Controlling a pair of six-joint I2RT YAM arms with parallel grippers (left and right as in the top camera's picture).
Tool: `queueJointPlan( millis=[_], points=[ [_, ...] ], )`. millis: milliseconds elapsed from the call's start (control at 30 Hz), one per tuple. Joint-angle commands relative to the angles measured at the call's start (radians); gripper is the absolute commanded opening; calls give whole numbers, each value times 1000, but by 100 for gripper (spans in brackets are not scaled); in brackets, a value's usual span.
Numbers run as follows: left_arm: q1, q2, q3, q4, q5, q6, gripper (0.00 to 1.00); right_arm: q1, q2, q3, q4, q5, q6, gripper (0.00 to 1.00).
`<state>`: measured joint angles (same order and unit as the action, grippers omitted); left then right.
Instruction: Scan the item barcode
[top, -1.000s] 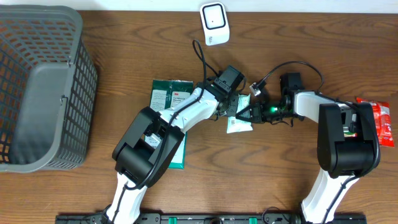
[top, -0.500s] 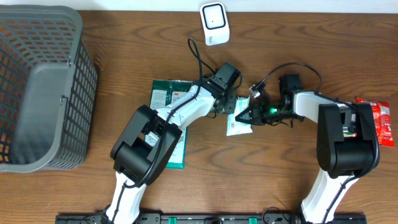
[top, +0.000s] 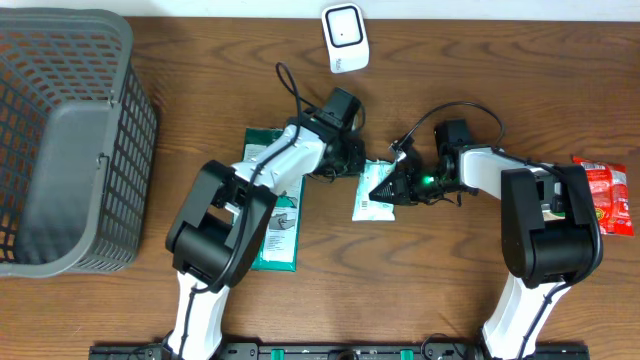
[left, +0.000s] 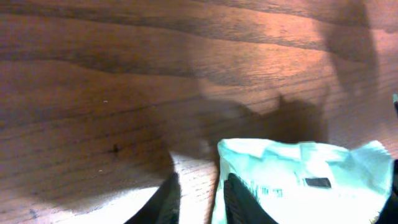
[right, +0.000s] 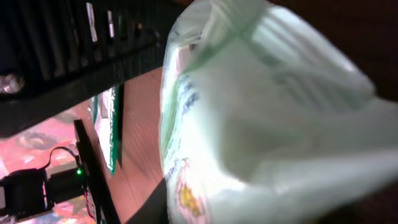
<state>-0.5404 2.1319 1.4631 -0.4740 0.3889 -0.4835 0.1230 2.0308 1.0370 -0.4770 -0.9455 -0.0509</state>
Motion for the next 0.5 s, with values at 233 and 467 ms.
queueJointPlan(
  millis=[233, 467],
  points=[
    [42, -8, 14, -40, 101, 23, 7, 14, 11, -3, 24, 34, 13, 38],
    [34, -27, 13, -74, 159, 37, 8, -2, 11, -3, 71, -44, 13, 39]
  ],
)
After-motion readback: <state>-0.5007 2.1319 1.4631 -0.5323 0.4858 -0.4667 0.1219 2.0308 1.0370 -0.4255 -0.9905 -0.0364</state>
